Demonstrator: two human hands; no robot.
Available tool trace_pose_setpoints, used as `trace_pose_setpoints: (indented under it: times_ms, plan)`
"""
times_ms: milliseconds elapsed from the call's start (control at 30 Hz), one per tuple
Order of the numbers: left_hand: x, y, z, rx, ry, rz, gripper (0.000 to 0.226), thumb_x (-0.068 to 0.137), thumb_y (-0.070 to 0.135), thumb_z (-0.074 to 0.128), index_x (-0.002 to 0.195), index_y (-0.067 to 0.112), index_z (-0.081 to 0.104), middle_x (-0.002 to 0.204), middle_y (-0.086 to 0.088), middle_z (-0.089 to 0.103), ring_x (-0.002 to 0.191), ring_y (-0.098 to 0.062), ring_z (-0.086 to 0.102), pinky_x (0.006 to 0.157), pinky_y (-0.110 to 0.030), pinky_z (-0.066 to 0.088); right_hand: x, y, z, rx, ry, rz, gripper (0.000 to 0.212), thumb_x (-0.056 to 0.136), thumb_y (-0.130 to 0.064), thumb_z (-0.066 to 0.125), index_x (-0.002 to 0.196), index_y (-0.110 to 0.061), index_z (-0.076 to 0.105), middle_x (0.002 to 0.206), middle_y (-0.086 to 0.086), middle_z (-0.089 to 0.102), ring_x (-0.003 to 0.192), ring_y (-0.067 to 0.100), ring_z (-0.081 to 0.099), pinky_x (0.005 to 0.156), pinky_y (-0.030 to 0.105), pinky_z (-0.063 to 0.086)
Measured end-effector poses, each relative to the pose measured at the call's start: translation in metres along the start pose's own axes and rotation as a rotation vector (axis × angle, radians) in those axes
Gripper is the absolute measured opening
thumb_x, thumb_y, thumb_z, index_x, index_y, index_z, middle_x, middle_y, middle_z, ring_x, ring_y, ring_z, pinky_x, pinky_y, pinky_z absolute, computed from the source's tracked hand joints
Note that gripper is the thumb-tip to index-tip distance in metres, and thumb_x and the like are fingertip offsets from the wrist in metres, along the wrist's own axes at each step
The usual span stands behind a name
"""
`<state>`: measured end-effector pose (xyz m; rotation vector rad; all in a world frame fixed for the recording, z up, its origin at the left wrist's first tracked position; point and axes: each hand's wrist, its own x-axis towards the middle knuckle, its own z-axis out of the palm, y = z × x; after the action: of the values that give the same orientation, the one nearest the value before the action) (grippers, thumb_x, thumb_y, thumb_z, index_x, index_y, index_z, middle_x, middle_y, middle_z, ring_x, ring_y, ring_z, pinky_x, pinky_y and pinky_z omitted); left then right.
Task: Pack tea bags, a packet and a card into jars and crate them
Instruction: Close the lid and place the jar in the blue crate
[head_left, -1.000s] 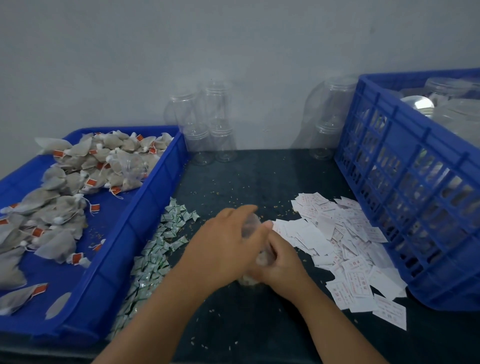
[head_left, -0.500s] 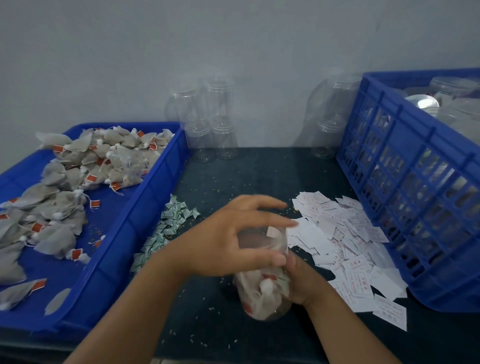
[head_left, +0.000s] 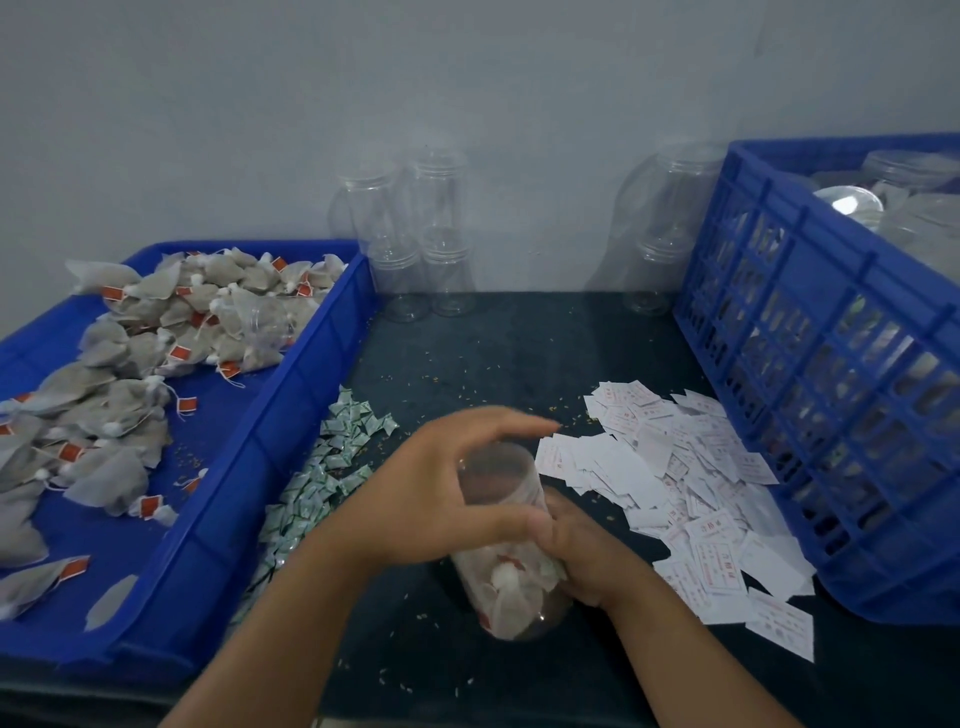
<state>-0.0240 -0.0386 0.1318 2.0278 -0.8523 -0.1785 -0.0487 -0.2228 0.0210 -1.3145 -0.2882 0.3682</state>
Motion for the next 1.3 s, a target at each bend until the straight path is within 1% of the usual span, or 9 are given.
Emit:
trace_pose_setpoints:
  times_ms: [67, 167, 267, 467, 633, 733, 933, 1133, 1300]
  plan:
    - [-0.001, -0.004, 0.005, 0.033, 0.193, -0.069, 0.069, 0.074, 0.055, 0.084, 0.137, 0.041, 0.060, 0.132, 0.025, 0.062, 0.126, 0.002, 0.059, 0.103, -0.020, 0.050, 0.004, 0.000, 0.007, 0.005, 0.127, -0.018, 0.109, 0.061, -0.073, 0.096, 0.143, -0.009, 0.062, 0.131, 0.015, 0.073, 0.123, 0.032, 0.068, 0.106, 0.047, 0.051]
    - [0.002, 0.001, 0.020, 0.012, 0.336, -0.271, 0.087, 0.061, 0.072, 0.078, 0.139, 0.049, 0.048, 0.127, 0.029, 0.062, 0.119, 0.012, 0.057, 0.098, -0.017, 0.049, 0.007, 0.000, 0.009, -0.176, 0.305, -0.142, 0.060, 0.073, -0.048, 0.096, 0.127, -0.041, 0.072, 0.120, -0.006, 0.080, 0.113, 0.010, 0.076, 0.091, 0.026, 0.058]
    - [0.009, -0.004, 0.032, -0.177, 0.424, -0.347, 0.096, 0.056, 0.060, 0.084, 0.142, 0.044, 0.046, 0.119, 0.024, 0.068, 0.111, 0.008, 0.064, 0.096, -0.022, 0.052, 0.003, -0.001, 0.005, -0.172, 0.325, -0.176, 0.050, 0.072, -0.051, 0.094, 0.118, -0.045, 0.076, 0.117, -0.002, 0.081, 0.111, 0.015, 0.077, 0.089, 0.026, 0.059]
    - [0.014, -0.012, 0.032, -0.250, 0.364, -0.278, 0.083, 0.066, 0.041, 0.086, 0.142, 0.043, 0.050, 0.117, 0.022, 0.072, 0.107, -0.001, 0.071, 0.091, -0.026, 0.055, 0.006, 0.003, -0.006, -0.027, 0.273, -0.083, 0.101, 0.057, -0.071, 0.100, 0.130, -0.008, 0.070, 0.116, 0.023, 0.076, 0.108, 0.040, 0.072, 0.095, 0.053, 0.054]
    - [0.008, -0.017, 0.022, -0.237, 0.279, -0.231, 0.074, 0.075, 0.049, 0.082, 0.141, 0.048, 0.048, 0.122, 0.016, 0.072, 0.113, -0.005, 0.070, 0.099, -0.033, 0.054, 0.001, -0.002, 0.008, -0.289, 0.288, -0.137, 0.068, 0.077, -0.085, 0.077, 0.134, -0.049, 0.067, 0.135, -0.006, 0.075, 0.129, 0.017, 0.070, 0.103, 0.035, 0.056]
    - [0.006, -0.015, 0.026, -0.276, 0.375, -0.236, 0.055, 0.085, 0.062, 0.066, 0.135, 0.042, 0.056, 0.116, 0.013, 0.075, 0.111, -0.003, 0.070, 0.098, -0.031, 0.055, -0.003, -0.005, 0.018, -0.574, 0.389, -0.203, 0.081, 0.079, -0.099, 0.058, 0.138, -0.043, 0.062, 0.130, -0.017, 0.075, 0.124, 0.008, 0.070, 0.104, 0.046, 0.057]
    - [0.003, 0.008, 0.028, -0.178, 0.399, -0.129, 0.032, 0.098, 0.054, 0.049, 0.127, 0.044, 0.061, 0.115, 0.020, 0.073, 0.109, -0.001, 0.069, 0.086, -0.014, 0.052, -0.026, -0.051, 0.030, -0.759, 0.419, -0.215, 0.120, 0.063, -0.069, 0.092, 0.161, -0.060, 0.023, 0.147, -0.033, 0.057, 0.131, -0.005, 0.061, 0.104, 0.031, 0.056]
    - [0.018, 0.060, 0.035, -0.372, 0.273, 0.043, 0.037, 0.108, 0.045, 0.036, 0.122, 0.037, 0.070, 0.126, 0.011, 0.072, 0.121, -0.007, 0.066, 0.096, -0.014, 0.049, -0.082, -0.129, 0.014, -0.933, 0.371, -0.174, 0.116, 0.071, -0.062, 0.093, 0.163, -0.060, 0.023, 0.143, -0.031, 0.060, 0.130, -0.006, 0.059, 0.108, 0.029, 0.052]
    - [0.070, 0.087, 0.056, -0.374, 0.222, -0.006, 0.030, 0.111, 0.026, 0.046, 0.103, 0.030, 0.075, 0.099, 0.010, 0.077, 0.088, -0.004, 0.073, 0.071, -0.018, 0.053, -0.145, -0.209, -0.005, -1.177, 0.564, -0.254, 0.093, 0.067, -0.084, 0.079, 0.150, -0.057, 0.044, 0.136, -0.037, 0.060, 0.128, -0.015, 0.056, 0.101, 0.019, 0.047]
